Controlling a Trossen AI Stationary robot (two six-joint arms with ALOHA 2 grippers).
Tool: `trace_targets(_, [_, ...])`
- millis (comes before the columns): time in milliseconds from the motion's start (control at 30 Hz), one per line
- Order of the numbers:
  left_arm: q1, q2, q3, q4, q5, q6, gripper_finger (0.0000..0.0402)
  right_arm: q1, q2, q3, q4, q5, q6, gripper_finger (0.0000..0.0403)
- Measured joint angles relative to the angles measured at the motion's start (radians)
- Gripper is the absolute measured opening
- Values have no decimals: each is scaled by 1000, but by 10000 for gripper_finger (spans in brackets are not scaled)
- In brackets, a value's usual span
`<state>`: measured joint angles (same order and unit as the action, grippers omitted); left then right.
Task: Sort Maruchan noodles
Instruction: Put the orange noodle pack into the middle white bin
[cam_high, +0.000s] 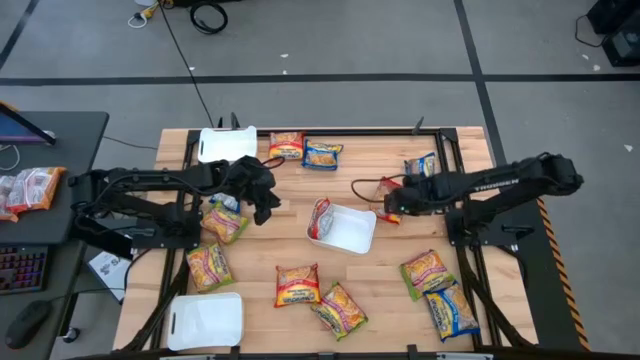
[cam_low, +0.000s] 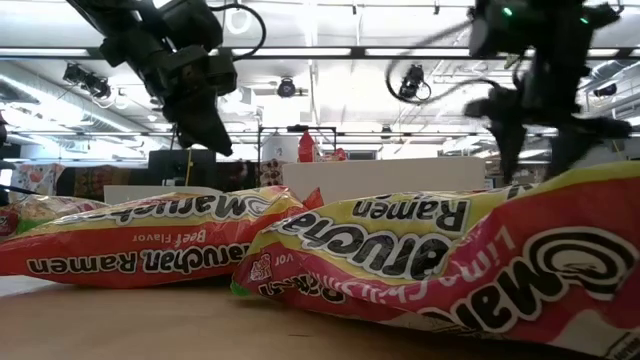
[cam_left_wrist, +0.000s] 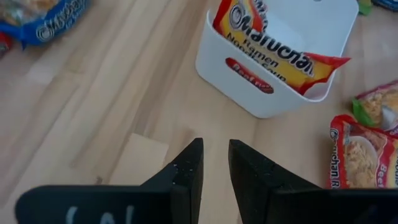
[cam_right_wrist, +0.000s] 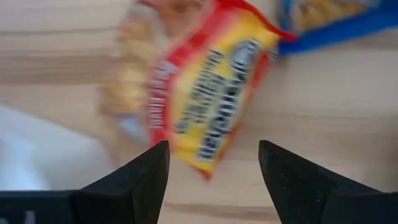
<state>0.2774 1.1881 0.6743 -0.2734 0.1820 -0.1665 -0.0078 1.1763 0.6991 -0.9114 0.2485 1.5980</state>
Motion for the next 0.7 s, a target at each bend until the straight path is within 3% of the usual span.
trace_targets(100, [0,0,0,1,19,20,80,-9,-4,-89,89,-9,47,252])
trace_targets(267, [-14,0,0,-56,247,21,80,-28,-5,-209,344,-10,90,252])
trace_targets(333, [-44,0,0,-104,284,21,80,-36,-7,-240,412,5,110,252])
trace_targets(433, [-110,0,0,-168,235,22,80,-53,-9,-268,454,40,111,249])
trace_targets(533, [-182,0,0,-180,118,21,80,-69,-8,-284,500,66,79,236])
trace_targets(700, [-260,1,0,-109,-93,-7,80,-100,-5,-310,616,91,-6,180])
